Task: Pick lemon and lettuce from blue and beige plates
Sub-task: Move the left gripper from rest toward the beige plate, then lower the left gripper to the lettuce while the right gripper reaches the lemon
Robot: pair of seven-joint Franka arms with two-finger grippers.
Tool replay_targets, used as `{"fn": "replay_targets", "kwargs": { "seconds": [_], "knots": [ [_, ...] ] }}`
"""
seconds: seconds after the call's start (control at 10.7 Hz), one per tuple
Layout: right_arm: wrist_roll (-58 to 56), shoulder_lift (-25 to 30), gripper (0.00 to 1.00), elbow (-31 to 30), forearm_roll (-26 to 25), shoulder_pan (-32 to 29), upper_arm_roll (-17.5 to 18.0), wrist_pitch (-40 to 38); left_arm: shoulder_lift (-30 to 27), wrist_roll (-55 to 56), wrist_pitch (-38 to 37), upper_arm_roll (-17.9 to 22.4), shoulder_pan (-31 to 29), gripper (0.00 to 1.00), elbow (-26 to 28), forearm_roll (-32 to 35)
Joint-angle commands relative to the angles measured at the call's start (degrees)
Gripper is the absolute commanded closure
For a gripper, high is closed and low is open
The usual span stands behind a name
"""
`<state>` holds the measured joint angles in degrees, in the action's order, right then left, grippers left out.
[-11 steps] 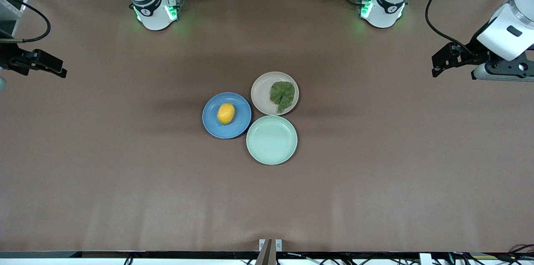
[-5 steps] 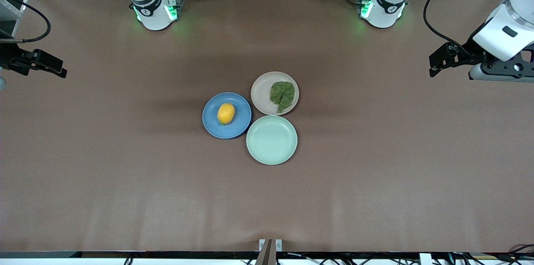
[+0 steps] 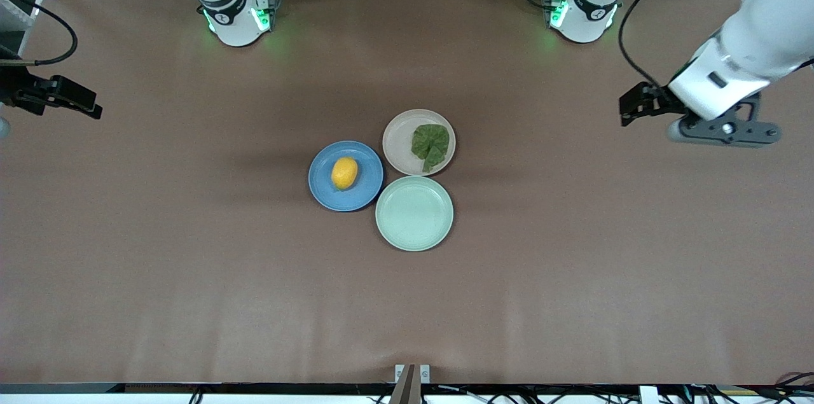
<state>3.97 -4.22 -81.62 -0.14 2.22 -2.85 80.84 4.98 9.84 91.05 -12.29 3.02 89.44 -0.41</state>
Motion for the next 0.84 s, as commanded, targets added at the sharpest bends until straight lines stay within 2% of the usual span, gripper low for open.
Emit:
{"fn": "replay_targets", "kwargs": {
  "seconds": [0.0, 0.28, 0.37, 0.75],
  "knots": [
    [0.6, -0.43, 0.0, 0.5, 0.93, -0.02, 0.74, -0.25, 2.66, 5.78, -0.18, -3.6, 0.14, 0.0, -0.5, -1.35],
    [5.68, -1.66, 0.0, 0.15, 4.09, -0.02, 2.24, 1.15, 6.52, 11.75, 3.42, -8.44, 0.84, 0.0, -0.32, -0.91],
    [6.92, -1.84, 0.0, -0.37, 4.1, 0.06, 3.63, 1.59, 7.84, 14.39, 4.74, -8.63, 2.67, 0.0, -0.06, -0.65],
    [19.74, -1.93, 0.0, -9.67, 4.01, 0.24, 12.32, 12.99, 13.02, 23.18, 8.96, -8.63, 9.79, 0.0, 0.29, 2.16]
  ]
}}
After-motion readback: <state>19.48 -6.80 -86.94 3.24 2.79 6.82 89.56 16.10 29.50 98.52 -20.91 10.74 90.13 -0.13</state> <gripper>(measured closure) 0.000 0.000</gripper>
